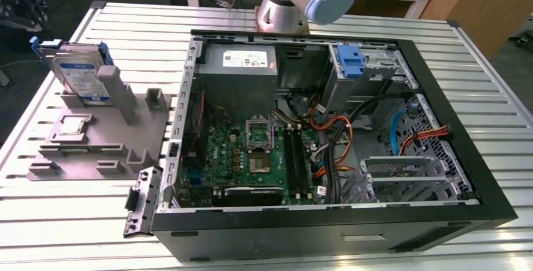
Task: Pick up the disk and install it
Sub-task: 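Pick up the disk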
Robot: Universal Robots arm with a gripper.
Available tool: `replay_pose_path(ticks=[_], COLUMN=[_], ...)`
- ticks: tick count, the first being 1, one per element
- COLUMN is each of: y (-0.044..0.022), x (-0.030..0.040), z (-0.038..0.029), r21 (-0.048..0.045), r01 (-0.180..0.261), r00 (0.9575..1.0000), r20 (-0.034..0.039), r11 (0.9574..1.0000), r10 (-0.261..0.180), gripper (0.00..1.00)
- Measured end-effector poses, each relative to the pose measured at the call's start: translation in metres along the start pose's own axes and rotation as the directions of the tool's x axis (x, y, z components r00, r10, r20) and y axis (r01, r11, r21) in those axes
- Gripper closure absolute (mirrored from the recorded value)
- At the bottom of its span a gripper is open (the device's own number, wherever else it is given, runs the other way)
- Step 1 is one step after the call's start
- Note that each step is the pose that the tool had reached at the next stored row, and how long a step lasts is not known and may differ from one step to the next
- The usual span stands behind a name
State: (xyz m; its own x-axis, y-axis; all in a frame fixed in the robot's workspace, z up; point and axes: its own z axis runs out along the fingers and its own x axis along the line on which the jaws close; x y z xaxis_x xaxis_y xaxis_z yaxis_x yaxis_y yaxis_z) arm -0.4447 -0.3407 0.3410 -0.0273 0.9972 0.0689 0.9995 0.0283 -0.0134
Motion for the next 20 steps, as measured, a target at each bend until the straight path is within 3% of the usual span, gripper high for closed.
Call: replay_pose_path(ticks=[7, 9, 11, 14, 15, 20], y=[0.0, 0.0, 0.0, -0.0003, -0.0005, -0.003], x=[0.0003, 0.0004, 0.0005, 0.0006, 0.0006, 0.0008], z=[0.0001, 0.0001, 0.0002, 0.0024, 0.0041, 0.0087], r21=[0.0, 0.0, -0.0003, -0.0027, -0.0038, -0.0067], r01=[0.0, 0.0, -0.004, -0.037, -0.052, -0.097], r00=[1.0, 1.0, 1.0, 0.9993, 0.9986, 0.9952], r20=[0.0001, 0.0, 0.0009, 0.0017, 0.0024, 0.0041], r11=[1.0, 1.0, 1.0, 0.9993, 0.9986, 0.9952], r10=[0.0, 0.0, 0.004, 0.037, 0.052, 0.097], gripper=[0.89, 0.84, 0.71, 0.65, 0.58, 0.58])
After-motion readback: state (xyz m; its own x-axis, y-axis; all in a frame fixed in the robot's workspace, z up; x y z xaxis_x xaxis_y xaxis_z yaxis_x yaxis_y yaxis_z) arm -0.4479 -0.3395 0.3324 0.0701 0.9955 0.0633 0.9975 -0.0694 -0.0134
